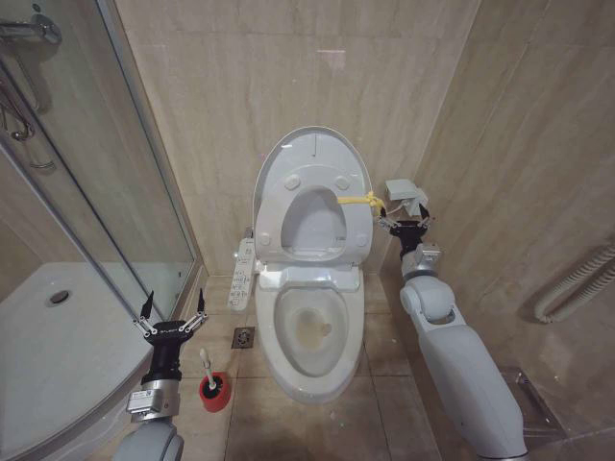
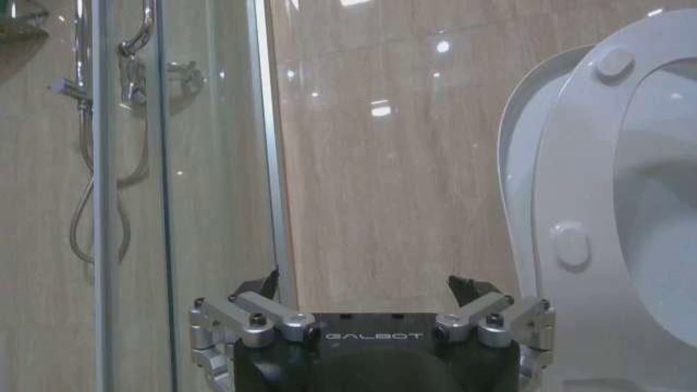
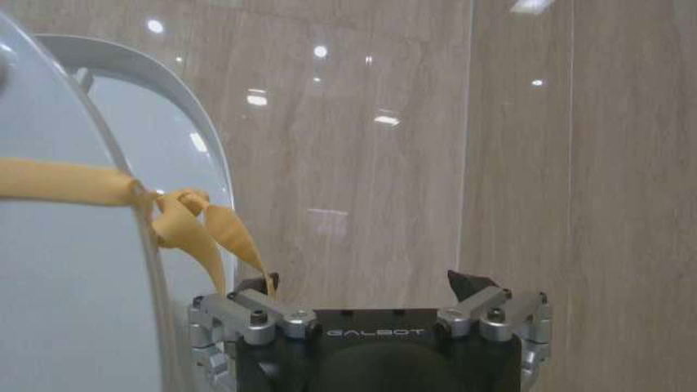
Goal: Open the toilet lid, clean the toilet bowl with a toilet brush, close the toilet lid, and flush.
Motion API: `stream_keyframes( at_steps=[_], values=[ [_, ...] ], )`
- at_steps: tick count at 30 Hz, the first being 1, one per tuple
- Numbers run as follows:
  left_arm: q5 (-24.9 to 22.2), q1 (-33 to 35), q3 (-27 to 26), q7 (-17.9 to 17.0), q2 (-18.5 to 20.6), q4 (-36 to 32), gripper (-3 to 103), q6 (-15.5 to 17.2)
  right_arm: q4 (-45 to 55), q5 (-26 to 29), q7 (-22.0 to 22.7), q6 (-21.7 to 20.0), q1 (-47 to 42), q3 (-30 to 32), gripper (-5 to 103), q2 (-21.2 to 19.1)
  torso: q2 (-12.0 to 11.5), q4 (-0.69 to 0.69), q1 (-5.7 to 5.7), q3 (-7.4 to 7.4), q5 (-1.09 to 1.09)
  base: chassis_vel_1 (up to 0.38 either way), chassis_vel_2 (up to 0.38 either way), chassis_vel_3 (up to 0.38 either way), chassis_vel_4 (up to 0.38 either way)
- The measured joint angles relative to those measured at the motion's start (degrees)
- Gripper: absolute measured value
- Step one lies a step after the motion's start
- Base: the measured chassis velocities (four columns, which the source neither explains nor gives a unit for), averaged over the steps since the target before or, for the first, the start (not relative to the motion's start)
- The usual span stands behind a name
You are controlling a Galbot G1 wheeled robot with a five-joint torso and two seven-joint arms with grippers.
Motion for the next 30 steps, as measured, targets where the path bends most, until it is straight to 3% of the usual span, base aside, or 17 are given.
stream_keyframes(
  at_steps=[5, 6, 12, 13, 19, 20, 28, 29, 30],
  values=[
    [0.0, 0.0, 0.0, 0.0, 0.0, 0.0, 100, 0.0, -0.2, 0.0, -0.1, 0.2, 0.8, -0.3, 100, 0.0, 0.0, 0.00, 0.00, 0.00, 0.00, 0.000, 0.000, 0.000, 0.000],
    [0.0, 0.0, 0.0, 0.0, 0.0, 0.0, 100, 0.0, -0.5, 0.0, -0.1, 0.3, 1.2, -0.5, 90, 0.0, 0.0, 0.01, 0.00, 0.00, 0.00, 0.000, 0.000, 0.000, 0.000],
    [0.0, 0.0, 0.0, 0.0, 0.0, 0.0, 100, 0.0, -1.8, -0.1, 0.1, 0.4, 2.1, -1.1, 90, 0.3, 0.0, 0.01, 0.00, 0.00, 0.00, 0.000, 0.000, 0.000, 0.000],
    [0.0, 0.0, 0.0, 0.0, 0.0, 0.0, 100, 0.0, -2.1, -0.1, 0.2, 0.4, 2.3, -1.2, 63, 0.4, 0.0, 0.01, 0.00, 0.00, 0.00, 0.000, 0.000, 0.000, 0.000],
    [0.0, 0.0, 0.0, 0.0, 0.0, 0.0, 100, 0.0, -4.3, -0.5, 0.8, 0.1, 4.4, -2.4, 63, 1.4, 0.0, 0.00, 0.00, 0.00, -0.01, 0.000, 0.000, 0.000, 0.000],
    [0.0, 0.0, 0.0, 0.0, 0.0, 0.0, 100, 0.0, -5.3, -0.8, 1.0, 0.0, 5.2, -2.6, 36, 1.8, 0.0, 0.01, 0.00, 0.00, -0.01, 0.000, 0.000, 0.000, 0.000],
    [0.0, 0.0, 0.0, 0.0, 0.0, 0.0, 100, 0.0, -12.7, -2.0, 1.2, 0.6, 10.2, -3.0, 36, 3.3, 0.0, 0.04, 0.00, 0.00, -0.01, 0.000, 0.000, 0.000, 0.000],
    [0.0, 0.0, 0.0, 0.0, 0.0, 0.0, 100, 0.0, -13.6, -2.2, 1.1, 0.8, 10.8, -3.1, 9, 3.3, 0.0, 0.04, 0.00, 0.00, -0.02, 0.000, 0.000, 0.000, 0.000],
    [0.0, 0.0, 0.0, 0.0, 0.0, 0.0, 100, 0.0, -15.0, -2.3, 1.0, 1.0, 11.7, -3.2, 9, 3.3, 0.0, 0.03, 0.00, 0.00, -0.02, 0.000, 0.000, 0.000, 0.000]
  ],
)
